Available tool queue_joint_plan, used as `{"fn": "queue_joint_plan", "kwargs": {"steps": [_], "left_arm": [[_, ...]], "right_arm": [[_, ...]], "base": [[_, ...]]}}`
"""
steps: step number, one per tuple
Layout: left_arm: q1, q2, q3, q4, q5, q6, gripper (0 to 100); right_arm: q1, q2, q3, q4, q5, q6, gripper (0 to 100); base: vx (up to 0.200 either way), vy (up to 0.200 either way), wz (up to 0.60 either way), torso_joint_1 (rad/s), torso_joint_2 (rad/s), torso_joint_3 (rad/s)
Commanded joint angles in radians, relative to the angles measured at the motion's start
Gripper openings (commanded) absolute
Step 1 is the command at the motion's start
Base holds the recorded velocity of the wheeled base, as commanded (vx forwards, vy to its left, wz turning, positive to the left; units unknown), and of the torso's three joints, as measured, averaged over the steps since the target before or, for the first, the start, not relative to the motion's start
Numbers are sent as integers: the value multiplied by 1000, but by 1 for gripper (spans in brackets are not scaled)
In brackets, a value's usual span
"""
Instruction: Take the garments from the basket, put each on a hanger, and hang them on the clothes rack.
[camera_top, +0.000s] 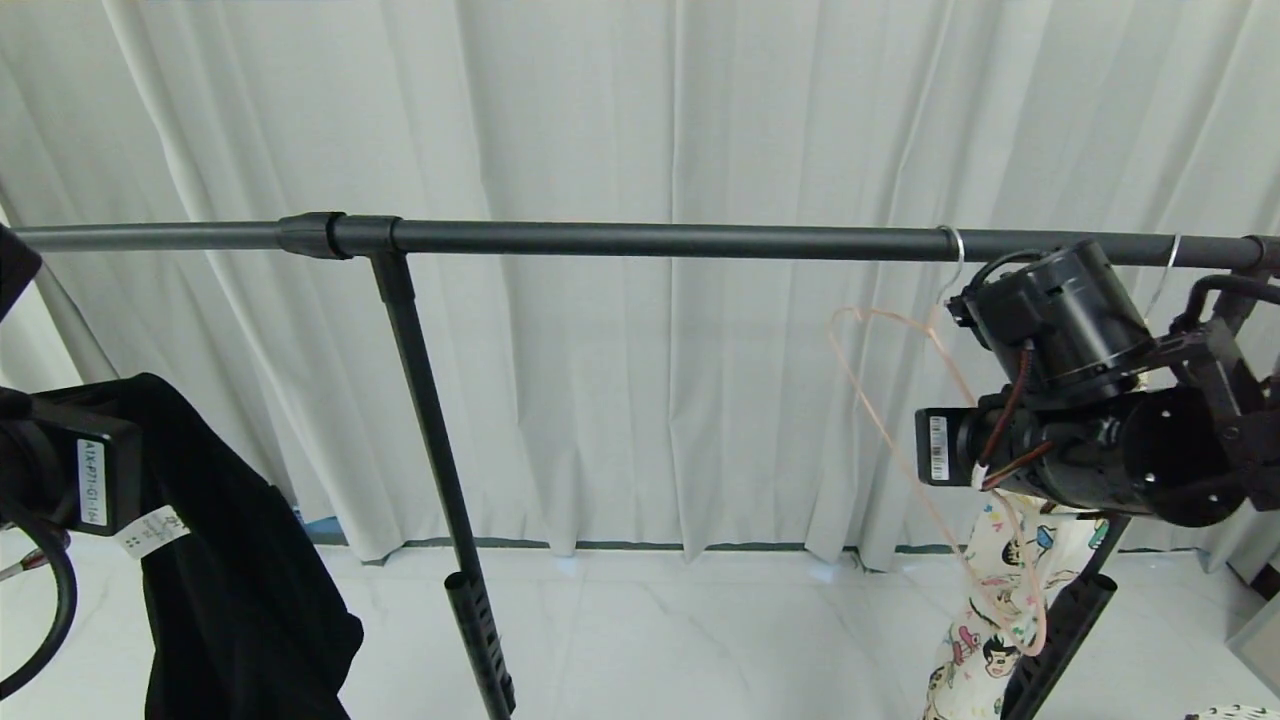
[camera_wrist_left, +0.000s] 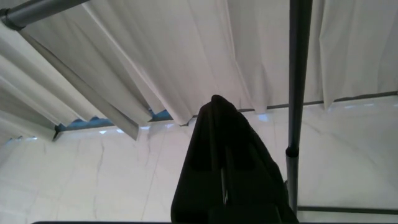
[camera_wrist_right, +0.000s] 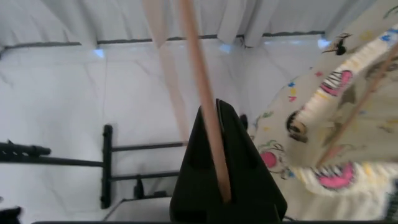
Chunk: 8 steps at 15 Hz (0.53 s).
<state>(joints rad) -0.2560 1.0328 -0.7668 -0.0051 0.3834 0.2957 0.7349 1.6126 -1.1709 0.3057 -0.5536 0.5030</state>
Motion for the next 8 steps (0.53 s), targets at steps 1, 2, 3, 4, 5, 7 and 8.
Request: {"fn": "queue_joint_plan", "kwargs": {"steps": [1,2,3,4,5,7,8], "left_arm": [[0,-2,0,-1,0,0,0],[0,-2,0,-1,0,0,0],[0,-2,-2,-1,0,0,0],[0,-5,-2,-1,0,0,0],[0,-5,0,-1,0,0,0],[0,-5,-2,-1,0,0,0],[0,-5,0,-1,0,0,0]], "right_arm": [[-6,-100,62,-10,41,-58,0],[-20,-126,88,-30,63,-106,0],[-32,-145,117,-76,80,-147,0],[-49,-158,151,-146,106,-193,0],[-65,-172,181,-209,135,-238,0],[-103,-191,243,-326,184,-337,0],[-117,-192,258,-363,192,-365,0]], "base": [[0,0,0,0,0,0],[0,0,0,0,0,0],[0,0,0,0,0,0],[0,0,0,0,0,0],[0,0,0,0,0,0],[0,0,0,0,0,0],[0,0,0,0,0,0]]}}
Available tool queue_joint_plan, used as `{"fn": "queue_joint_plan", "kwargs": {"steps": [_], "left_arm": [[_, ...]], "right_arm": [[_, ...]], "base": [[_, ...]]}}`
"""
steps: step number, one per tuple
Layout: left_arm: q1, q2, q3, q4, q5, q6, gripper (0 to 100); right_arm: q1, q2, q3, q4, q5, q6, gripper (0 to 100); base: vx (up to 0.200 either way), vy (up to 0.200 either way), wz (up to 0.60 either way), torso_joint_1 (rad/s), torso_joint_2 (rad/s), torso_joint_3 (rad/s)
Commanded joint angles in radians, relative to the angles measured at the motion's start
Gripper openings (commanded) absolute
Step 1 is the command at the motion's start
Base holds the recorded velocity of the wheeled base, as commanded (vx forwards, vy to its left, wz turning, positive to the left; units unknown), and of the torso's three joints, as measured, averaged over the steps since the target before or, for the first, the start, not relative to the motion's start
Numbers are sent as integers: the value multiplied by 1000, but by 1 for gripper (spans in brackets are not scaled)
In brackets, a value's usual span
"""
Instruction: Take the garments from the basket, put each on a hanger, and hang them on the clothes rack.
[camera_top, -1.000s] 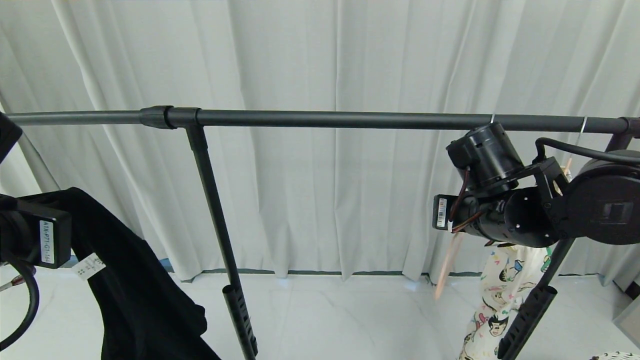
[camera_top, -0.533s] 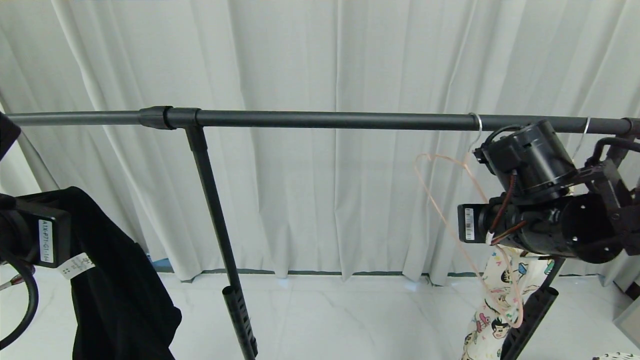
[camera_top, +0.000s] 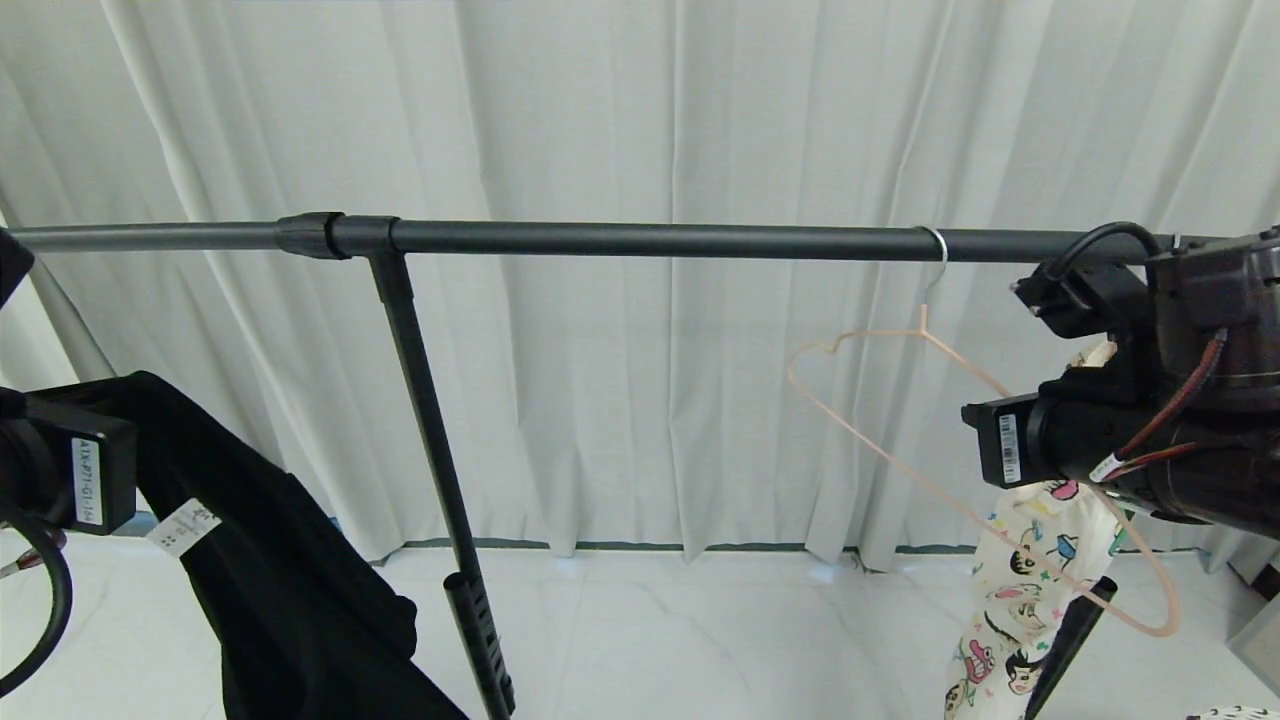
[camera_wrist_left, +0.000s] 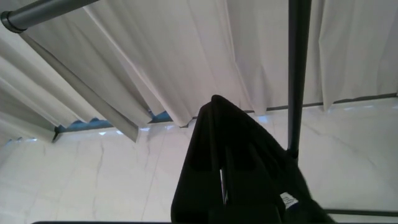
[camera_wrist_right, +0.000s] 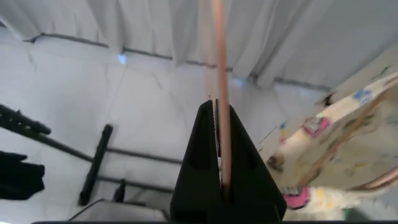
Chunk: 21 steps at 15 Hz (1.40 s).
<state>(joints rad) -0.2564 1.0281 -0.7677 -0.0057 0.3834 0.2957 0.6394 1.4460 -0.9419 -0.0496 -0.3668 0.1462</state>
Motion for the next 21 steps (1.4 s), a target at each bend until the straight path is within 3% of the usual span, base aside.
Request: {"fn": "queue_joint_plan", "kwargs": {"steps": [1,6,12,16,21], "left_arm": [[0,0,1,0,0,0,0],[2,0,1,0,0,-1,0],[8,-3,2,0,3,2,0],[22,-8,1,0,3,29,0],[22,-10,1,0,3,31,0]], "right_arm": [[-30,-24,38,-41,8,-22,0],[-38,-35,52,-162,11,-23,0],[-47,-145,98,-173,85,-43,0],[-47,-245,160,-171,151,-82,0],[-47,-314,207,-167,157,-88,0]], "base": [[0,0,0,0,0,0],[0,0,0,0,0,0],[0,0,0,0,0,0],[-200,0,0,8,7,0],[-200,0,0,-3,1,8]]}}
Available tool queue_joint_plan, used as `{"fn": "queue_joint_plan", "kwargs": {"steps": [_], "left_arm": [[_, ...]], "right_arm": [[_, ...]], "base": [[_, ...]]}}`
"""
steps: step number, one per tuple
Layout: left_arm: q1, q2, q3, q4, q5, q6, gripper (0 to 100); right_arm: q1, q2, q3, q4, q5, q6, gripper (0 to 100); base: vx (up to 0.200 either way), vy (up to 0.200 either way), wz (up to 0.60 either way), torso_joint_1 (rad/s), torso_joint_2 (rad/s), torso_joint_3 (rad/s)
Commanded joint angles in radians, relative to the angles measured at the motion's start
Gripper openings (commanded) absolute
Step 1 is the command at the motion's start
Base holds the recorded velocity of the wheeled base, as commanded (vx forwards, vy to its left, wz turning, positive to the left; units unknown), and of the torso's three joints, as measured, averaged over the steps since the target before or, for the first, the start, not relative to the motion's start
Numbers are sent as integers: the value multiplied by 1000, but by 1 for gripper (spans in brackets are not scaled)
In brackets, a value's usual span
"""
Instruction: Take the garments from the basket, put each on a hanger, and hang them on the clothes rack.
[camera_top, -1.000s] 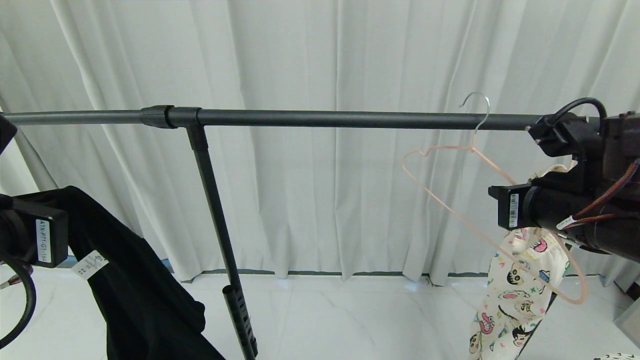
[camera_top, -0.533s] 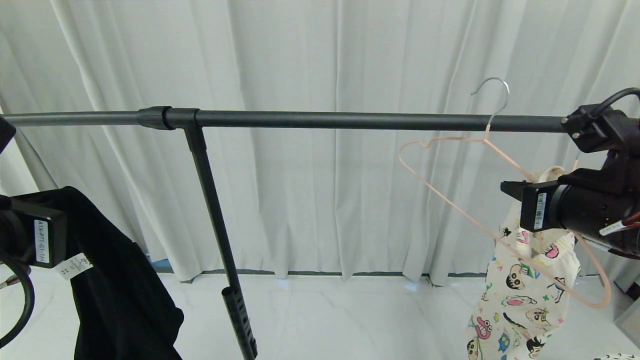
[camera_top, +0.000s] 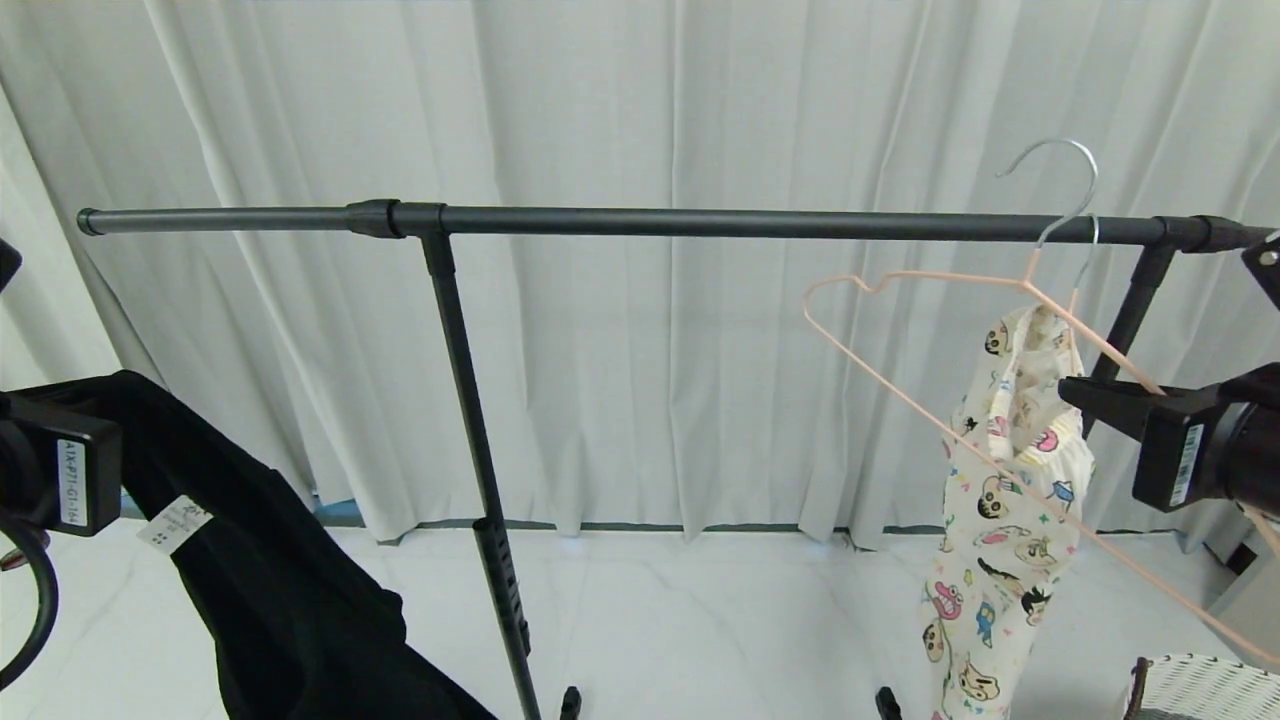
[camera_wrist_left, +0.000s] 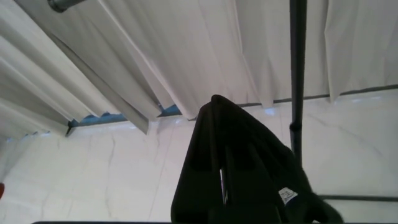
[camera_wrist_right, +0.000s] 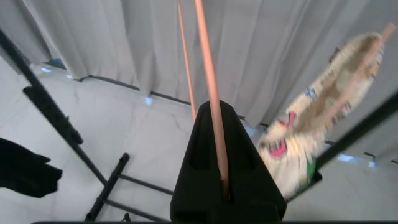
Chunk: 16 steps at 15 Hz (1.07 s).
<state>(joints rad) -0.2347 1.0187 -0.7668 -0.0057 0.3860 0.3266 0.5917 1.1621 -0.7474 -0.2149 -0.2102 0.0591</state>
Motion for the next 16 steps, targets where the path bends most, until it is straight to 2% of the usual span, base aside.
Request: {"fn": "queue_joint_plan", "kwargs": {"steps": [1,6,12,13,16], "left_arm": [[0,0,0,0,1,0,0],[-3,0,3,0,1,0,0],[-9,17,14,0,-2,20,0],[-40,14,35,0,-4,17,0],[-276,-40,182,-7,-1,5,0]], "right_arm": [[0,-35,16,-1,2,-1,0],[2,-62,20,2,38,-1,0],[3,-145,23,120,212,2,0],[7,-157,43,149,242,2,0],[26,-154,157,160,333,10,0]], "base": [[-200,0,0,-2,2,7],[-200,0,0,-2,0,3],[-200,0,0,2,0,3],[-200,0,0,2,-2,-2],[0,0,0,0,0,0]]}}
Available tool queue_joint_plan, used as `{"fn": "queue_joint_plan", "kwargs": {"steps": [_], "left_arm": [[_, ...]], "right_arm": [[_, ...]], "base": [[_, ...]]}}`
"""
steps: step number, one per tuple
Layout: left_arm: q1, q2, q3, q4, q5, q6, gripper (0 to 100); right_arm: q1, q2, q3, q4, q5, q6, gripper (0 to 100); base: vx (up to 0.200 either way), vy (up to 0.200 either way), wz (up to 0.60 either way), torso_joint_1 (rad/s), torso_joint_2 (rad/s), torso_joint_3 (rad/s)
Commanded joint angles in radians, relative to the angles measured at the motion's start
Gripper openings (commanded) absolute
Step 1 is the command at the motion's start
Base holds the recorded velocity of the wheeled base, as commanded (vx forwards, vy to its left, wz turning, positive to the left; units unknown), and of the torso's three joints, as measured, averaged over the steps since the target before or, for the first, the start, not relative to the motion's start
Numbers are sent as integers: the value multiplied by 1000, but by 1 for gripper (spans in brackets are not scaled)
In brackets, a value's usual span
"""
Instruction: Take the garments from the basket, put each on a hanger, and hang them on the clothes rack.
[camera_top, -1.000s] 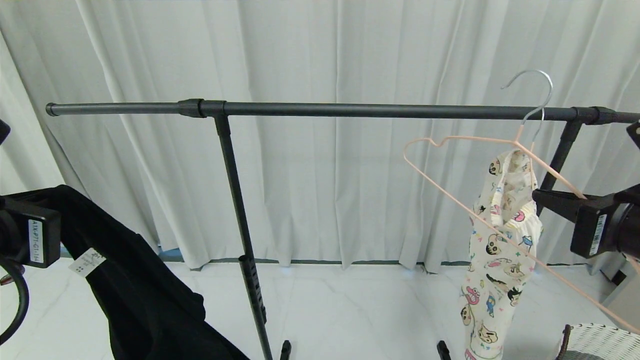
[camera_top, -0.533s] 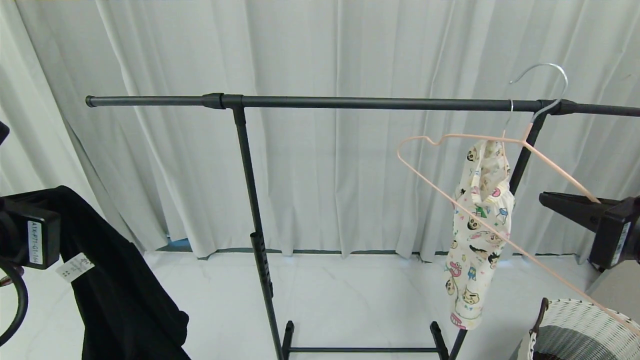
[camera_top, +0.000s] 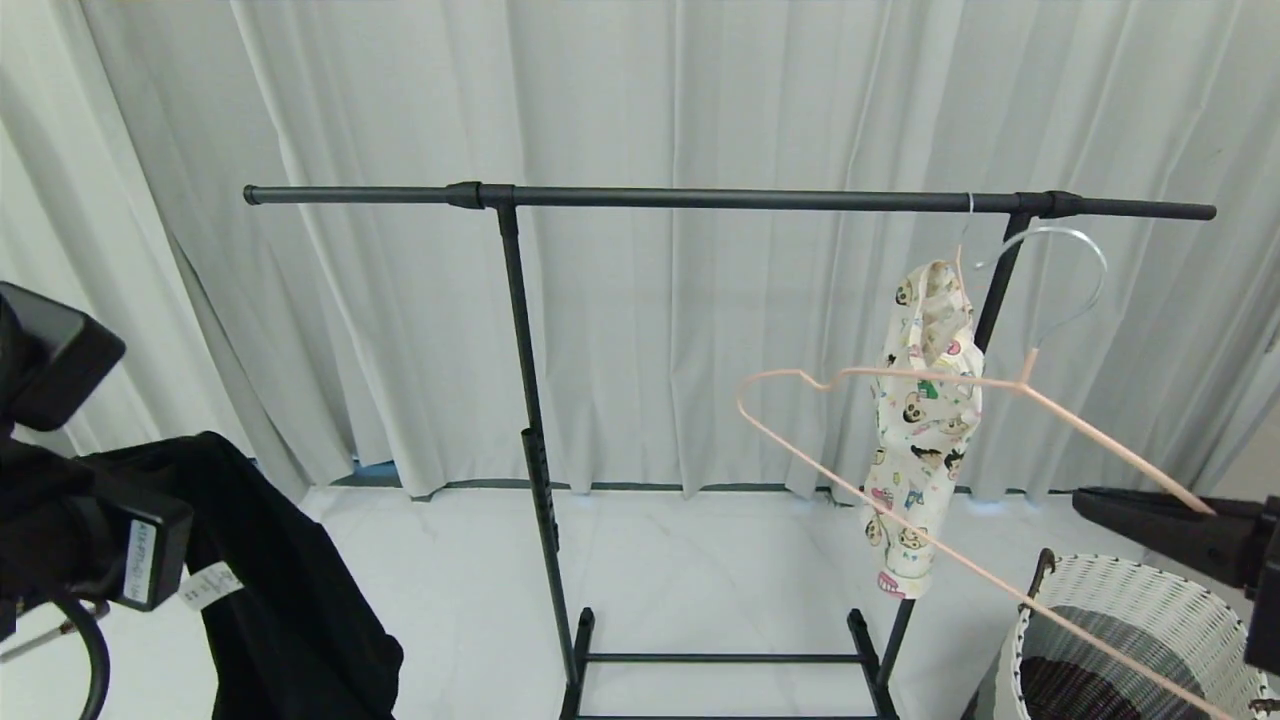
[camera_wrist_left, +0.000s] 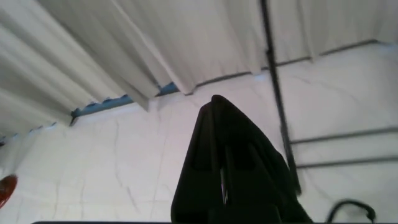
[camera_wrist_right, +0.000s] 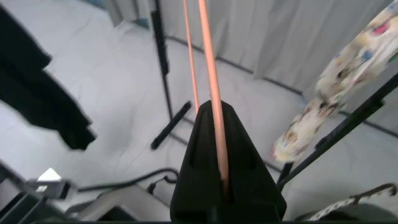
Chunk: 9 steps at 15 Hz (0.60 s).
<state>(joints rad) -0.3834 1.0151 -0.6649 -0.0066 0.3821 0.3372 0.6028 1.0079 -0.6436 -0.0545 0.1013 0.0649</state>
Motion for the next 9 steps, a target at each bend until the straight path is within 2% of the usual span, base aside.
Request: {"fn": "queue_joint_plan", "kwargs": {"steps": [1,3,5,6,8,9], "left_arm": [[-170,-30,88,-6,3,-14,0],[-184,42,47,-12,8,-50,0],[-184,203,-79,-12,95,-190,0],[-184,304,-167,-10,178,-273,0],[-184,431,-283,-7,242,-356,0],[-184,459,-308,-7,242,-357,0]], "right_arm": [[52,3,81,-4,29,15,0],[169,0,98,-5,29,73,0],[308,1,93,-19,29,133,0],[350,18,93,-38,29,144,0],[407,63,91,-105,29,177,0],[433,90,81,-143,29,196,0]], "base": [[0,0,0,0,0,0],[0,0,0,0,0,0],[0,0,0,0,0,0],[0,0,0,0,0,0],[0,0,0,0,0,0],[0,0,0,0,0,0]]}}
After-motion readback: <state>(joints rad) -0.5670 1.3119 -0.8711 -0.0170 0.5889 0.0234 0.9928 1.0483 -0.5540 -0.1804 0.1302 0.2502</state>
